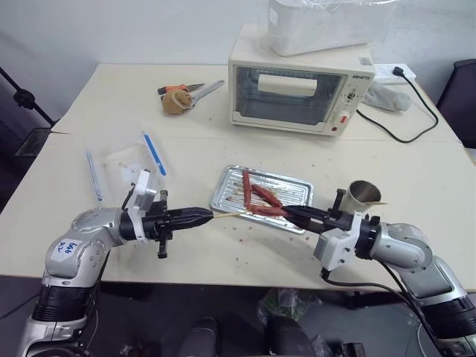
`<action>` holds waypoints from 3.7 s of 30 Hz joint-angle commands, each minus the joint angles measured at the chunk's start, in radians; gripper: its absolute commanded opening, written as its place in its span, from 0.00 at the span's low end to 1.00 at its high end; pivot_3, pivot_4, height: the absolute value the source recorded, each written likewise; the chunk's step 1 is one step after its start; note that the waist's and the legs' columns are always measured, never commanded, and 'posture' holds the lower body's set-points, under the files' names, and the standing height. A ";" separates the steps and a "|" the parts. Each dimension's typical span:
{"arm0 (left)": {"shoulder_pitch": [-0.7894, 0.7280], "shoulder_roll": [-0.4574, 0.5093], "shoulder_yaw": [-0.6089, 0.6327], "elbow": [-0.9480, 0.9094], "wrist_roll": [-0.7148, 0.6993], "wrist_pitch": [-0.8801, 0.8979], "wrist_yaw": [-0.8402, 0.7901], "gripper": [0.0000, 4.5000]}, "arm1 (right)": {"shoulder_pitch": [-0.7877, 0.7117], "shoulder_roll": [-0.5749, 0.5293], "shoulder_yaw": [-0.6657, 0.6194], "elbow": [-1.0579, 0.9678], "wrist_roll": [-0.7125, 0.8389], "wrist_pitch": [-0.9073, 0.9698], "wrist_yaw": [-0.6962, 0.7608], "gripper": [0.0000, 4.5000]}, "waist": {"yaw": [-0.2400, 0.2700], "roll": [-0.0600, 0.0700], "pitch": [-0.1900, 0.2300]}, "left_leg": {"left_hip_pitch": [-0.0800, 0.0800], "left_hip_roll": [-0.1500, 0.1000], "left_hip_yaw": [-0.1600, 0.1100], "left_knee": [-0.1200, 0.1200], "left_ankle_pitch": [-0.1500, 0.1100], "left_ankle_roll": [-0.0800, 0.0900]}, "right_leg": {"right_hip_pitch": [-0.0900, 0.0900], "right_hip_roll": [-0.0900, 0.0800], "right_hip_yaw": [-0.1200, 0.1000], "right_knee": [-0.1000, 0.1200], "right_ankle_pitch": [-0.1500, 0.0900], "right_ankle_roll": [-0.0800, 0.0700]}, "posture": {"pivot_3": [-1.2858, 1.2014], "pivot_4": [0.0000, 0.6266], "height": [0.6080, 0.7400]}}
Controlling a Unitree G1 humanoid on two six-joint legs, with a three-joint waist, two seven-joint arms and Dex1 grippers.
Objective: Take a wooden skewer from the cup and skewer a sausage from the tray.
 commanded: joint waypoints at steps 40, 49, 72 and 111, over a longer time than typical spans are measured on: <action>-0.033 -0.001 -0.006 0.025 0.003 -0.012 -0.036 0.00 | 0.005 -0.010 0.001 -0.022 0.032 -0.023 0.018 0.03 | 0.000 0.000 0.000 | 0.000 0.000 0.000 0.001 0.000 0.000 | 0.000 0.000 0.000 0.001 0.000 0.000 | 0.52 0.24 1.00; -0.058 -0.018 -0.043 0.044 0.027 -0.019 -0.045 0.00 | 0.010 -0.005 0.010 -0.039 0.039 -0.023 0.029 0.03 | 0.000 0.000 0.000 | 0.000 0.000 0.000 0.001 0.000 0.000 | 0.000 0.000 0.000 0.001 0.000 0.000 | 0.52 0.24 1.00; -0.127 -0.078 -0.127 0.086 0.069 -0.057 -0.087 0.00 | -0.056 0.002 0.054 -0.032 0.071 -0.059 0.071 0.03 | 0.001 0.000 0.000 | 0.000 0.000 0.000 0.002 0.000 0.000 | 0.000 0.000 -0.001 0.001 0.000 0.000 | 0.52 0.24 1.00; -0.065 -0.153 0.331 0.151 0.111 -0.275 0.460 0.00 | 0.265 -0.046 -0.224 -0.472 0.941 0.675 0.033 0.99 | 0.006 -0.001 0.000 | 0.000 0.000 -0.003 0.005 -0.001 0.001 | 0.003 -0.002 0.000 -0.002 0.000 0.000 | 0.52 0.24 1.00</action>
